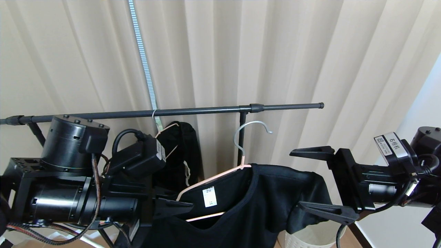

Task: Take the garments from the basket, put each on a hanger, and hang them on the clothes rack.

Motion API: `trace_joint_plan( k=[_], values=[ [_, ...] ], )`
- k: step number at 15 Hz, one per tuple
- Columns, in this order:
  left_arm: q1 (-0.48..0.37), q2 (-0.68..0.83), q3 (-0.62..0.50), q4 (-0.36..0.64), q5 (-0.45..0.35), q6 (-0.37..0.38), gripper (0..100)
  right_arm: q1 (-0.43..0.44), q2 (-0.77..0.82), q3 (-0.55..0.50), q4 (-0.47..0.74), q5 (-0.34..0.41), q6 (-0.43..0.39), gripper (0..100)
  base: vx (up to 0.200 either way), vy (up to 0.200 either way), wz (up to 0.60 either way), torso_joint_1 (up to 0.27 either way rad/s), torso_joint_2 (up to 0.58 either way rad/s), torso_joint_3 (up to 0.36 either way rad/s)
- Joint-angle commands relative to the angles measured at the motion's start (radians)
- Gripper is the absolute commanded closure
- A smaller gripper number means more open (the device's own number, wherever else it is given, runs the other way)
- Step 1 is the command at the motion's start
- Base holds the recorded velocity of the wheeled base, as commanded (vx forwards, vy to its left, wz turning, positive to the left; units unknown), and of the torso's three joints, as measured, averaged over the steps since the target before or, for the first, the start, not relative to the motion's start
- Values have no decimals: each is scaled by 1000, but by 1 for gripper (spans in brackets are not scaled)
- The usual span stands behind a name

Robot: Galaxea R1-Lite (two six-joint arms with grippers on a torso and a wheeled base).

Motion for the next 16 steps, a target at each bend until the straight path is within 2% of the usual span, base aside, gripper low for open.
trace_joint_plan(
  k=[1, 6, 11, 16],
  values=[
    [19, -69, 18, 0, 0, -4, 100, -18, 35, -12, 0, 0, -2, 0, 0, 0, 0, 0, 0, 0],
    [113, -204, 53, 4, 7, -4, 100, -49, 124, -37, -1, -2, -4, 0, 0, 0, 0, 0, 0, 0],
    [147, -253, 97, 4, 13, -4, 100, -88, 233, -83, -1, -2, -4, 0, 0, 0, 0, 0, 0, 0],
    [150, -268, 100, 3, 13, -4, 100, -114, 260, -97, -1, -2, -5, 0, 0, 0, 0, 0, 0, 0]
  ],
)
